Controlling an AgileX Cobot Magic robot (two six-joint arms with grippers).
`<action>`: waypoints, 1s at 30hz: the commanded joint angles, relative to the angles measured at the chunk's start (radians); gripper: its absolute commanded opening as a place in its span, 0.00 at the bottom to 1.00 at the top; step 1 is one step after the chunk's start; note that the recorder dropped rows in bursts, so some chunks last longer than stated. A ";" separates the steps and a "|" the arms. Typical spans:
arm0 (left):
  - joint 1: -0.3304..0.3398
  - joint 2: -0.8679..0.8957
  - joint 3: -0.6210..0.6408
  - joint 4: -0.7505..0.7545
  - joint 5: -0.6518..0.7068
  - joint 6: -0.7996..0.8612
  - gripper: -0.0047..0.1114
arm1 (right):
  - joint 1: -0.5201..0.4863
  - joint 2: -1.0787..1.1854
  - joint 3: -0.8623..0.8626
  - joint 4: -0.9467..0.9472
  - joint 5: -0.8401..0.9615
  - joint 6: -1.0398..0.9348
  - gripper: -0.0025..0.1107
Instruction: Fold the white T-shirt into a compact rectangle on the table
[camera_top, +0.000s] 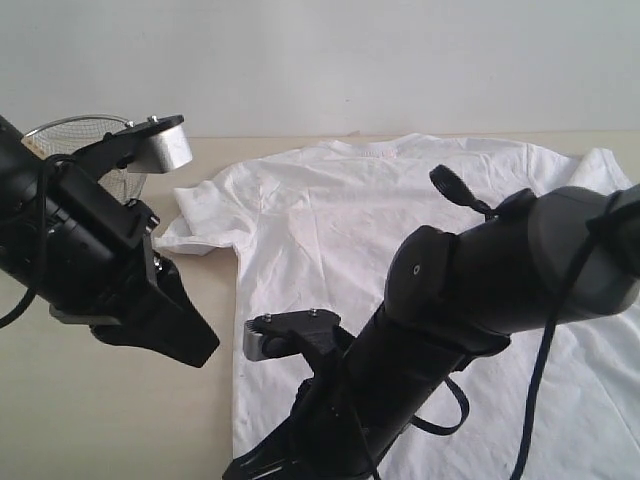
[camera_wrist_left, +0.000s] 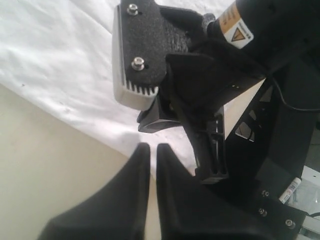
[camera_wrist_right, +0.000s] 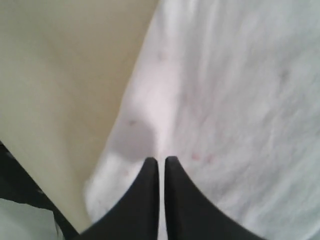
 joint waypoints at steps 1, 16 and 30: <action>0.002 -0.014 0.004 0.005 0.006 -0.011 0.08 | 0.002 0.008 -0.005 -0.014 -0.011 0.000 0.02; 0.002 -0.015 0.004 0.024 -0.007 -0.026 0.08 | 0.028 0.084 -0.024 -0.008 -0.024 0.006 0.02; 0.002 -0.094 0.004 0.083 -0.089 -0.084 0.08 | 0.044 0.116 -0.042 0.050 -0.002 0.004 0.02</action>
